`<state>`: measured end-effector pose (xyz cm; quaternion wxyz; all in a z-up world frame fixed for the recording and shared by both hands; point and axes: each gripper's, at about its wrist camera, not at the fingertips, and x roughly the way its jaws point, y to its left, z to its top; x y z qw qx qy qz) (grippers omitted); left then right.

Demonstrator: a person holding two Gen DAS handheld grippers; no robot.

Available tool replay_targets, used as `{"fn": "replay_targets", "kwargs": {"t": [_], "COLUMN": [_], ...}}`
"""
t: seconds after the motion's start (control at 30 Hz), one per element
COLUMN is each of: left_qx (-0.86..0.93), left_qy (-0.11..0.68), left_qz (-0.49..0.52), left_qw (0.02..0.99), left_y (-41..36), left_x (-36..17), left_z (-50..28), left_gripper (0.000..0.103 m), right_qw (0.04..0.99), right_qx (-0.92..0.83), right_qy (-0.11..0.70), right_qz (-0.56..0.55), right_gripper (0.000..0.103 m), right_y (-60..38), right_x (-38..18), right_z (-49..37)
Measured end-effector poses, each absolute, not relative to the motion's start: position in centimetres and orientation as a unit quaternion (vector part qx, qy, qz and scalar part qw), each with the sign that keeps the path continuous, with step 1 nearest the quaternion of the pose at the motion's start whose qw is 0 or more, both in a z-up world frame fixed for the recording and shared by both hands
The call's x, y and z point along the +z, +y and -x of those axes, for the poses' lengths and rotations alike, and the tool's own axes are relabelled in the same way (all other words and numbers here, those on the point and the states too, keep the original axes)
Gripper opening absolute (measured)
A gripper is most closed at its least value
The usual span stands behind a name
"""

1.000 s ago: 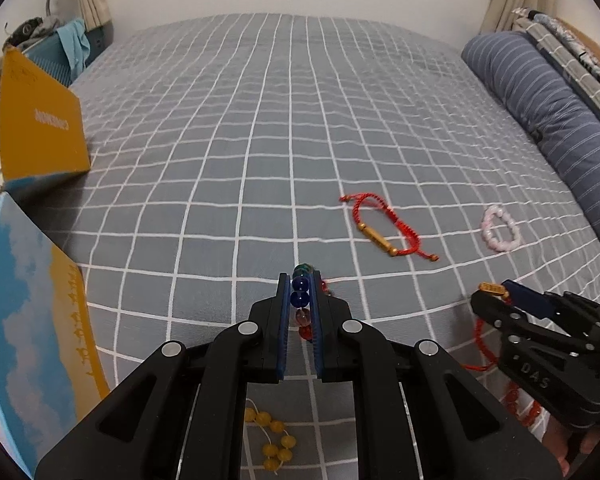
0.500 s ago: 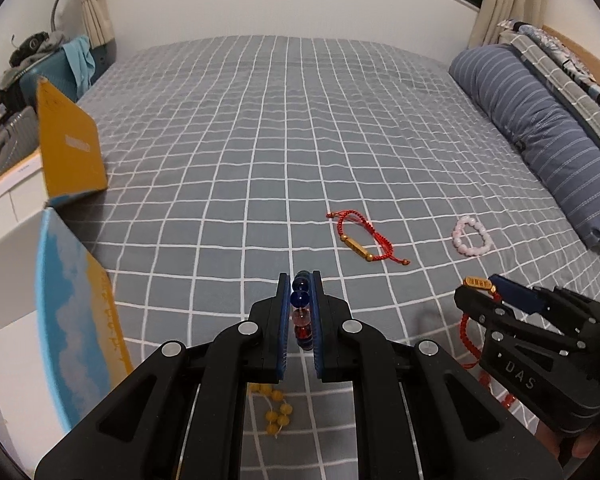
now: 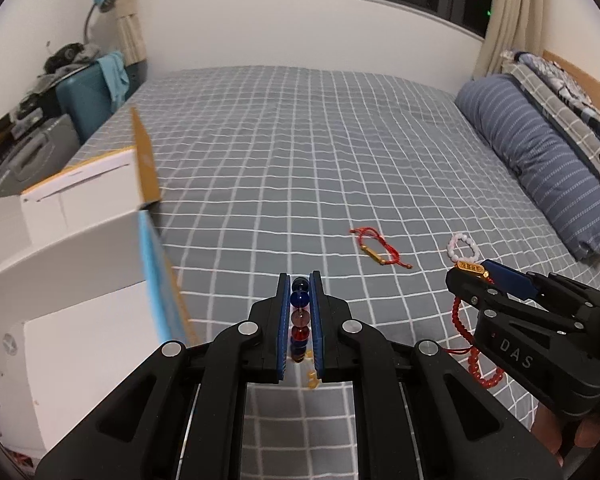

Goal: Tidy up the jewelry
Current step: 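Carry both held bracelets over the open white box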

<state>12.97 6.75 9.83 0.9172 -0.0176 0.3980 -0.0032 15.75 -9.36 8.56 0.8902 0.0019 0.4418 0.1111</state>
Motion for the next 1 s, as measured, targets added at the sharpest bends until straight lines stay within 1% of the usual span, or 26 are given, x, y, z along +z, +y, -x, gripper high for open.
{"fn": "replay_targets", "kwargs": {"t": [0.23, 0.53, 1.0], "left_qx": [0.023, 0.058, 0.121], "left_qy": [0.383, 0.366, 0.373], "left_qz": [0.032, 0.055, 0.074], "left_qw": [0.923, 0.927, 0.917], "left_y": [10.7, 16.6, 24.7], "left_x": [11.9, 13.7, 12.3], "left_z": [-10.0, -6.4, -3.2], "left_gripper": [0.009, 0.009, 0.009], "right_qw": [0.892, 0.89, 0.875], "right_qx": [0.144, 0.175, 0.214], "right_qy": [0.429, 0.419, 0.429], "right_qz": [0.011, 0.03, 0.062], "right_gripper": [0.038, 0.038, 0.038], "right_y": [-4.5, 1.1, 9.4], "right_x": [10.5, 11.5, 10.1], "right_z": [-14.1, -12.0, -10.3]}}
